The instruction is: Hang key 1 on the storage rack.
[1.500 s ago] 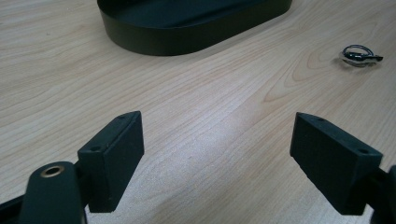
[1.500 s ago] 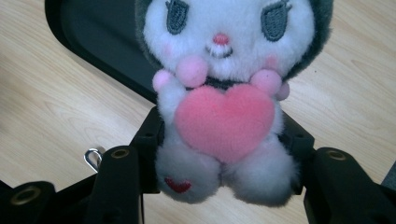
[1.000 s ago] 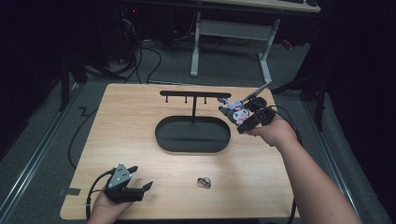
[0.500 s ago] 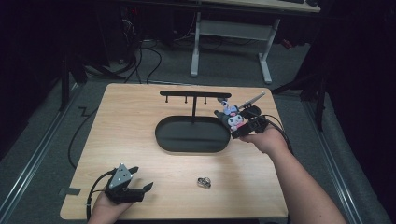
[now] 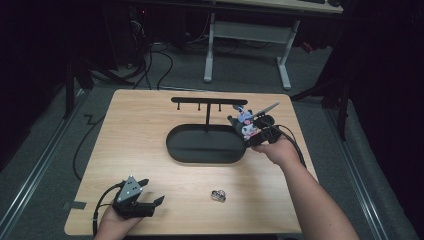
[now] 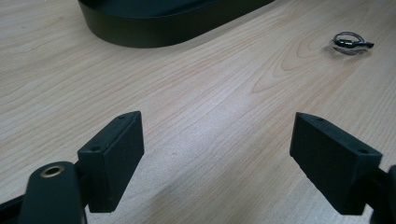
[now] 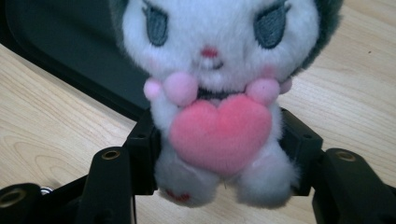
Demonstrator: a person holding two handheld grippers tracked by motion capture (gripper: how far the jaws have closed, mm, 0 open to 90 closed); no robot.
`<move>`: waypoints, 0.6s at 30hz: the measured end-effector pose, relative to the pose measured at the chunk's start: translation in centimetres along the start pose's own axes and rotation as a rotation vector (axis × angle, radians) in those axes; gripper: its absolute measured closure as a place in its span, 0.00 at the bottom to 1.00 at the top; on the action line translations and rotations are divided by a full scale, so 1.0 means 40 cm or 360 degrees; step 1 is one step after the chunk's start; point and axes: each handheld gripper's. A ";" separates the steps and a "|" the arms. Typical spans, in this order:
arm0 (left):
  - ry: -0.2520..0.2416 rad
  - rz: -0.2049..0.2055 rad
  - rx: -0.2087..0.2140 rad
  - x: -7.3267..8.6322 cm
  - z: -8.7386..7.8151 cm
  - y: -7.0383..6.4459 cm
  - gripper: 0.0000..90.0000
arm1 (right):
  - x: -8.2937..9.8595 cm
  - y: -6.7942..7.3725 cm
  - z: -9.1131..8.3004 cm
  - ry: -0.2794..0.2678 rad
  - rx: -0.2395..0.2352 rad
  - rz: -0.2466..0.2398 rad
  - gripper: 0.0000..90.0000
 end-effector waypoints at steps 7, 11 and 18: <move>0.0003 0.0005 0.0005 -0.002 0.004 -0.004 0.20 | 0.020 -0.022 0.005 -0.0009 -0.0033 0.0050 0.43; 0.0005 0.0009 0.0009 -0.003 0.003 -0.006 0.20 | 0.046 -0.038 -0.008 -0.0046 -0.0027 0.0053 0.43; 0.0016 0.0016 0.0036 -0.006 0.010 -0.012 0.21 | 0.140 -0.034 -0.010 -0.0152 -0.0066 -0.0011 0.46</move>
Point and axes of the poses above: each handheld gripper's, and its own axes: z roughly forward along the jaws, x roughly out of its underside, y roughly to its left, and after that the axes turned 11 degrees about z, right-handed
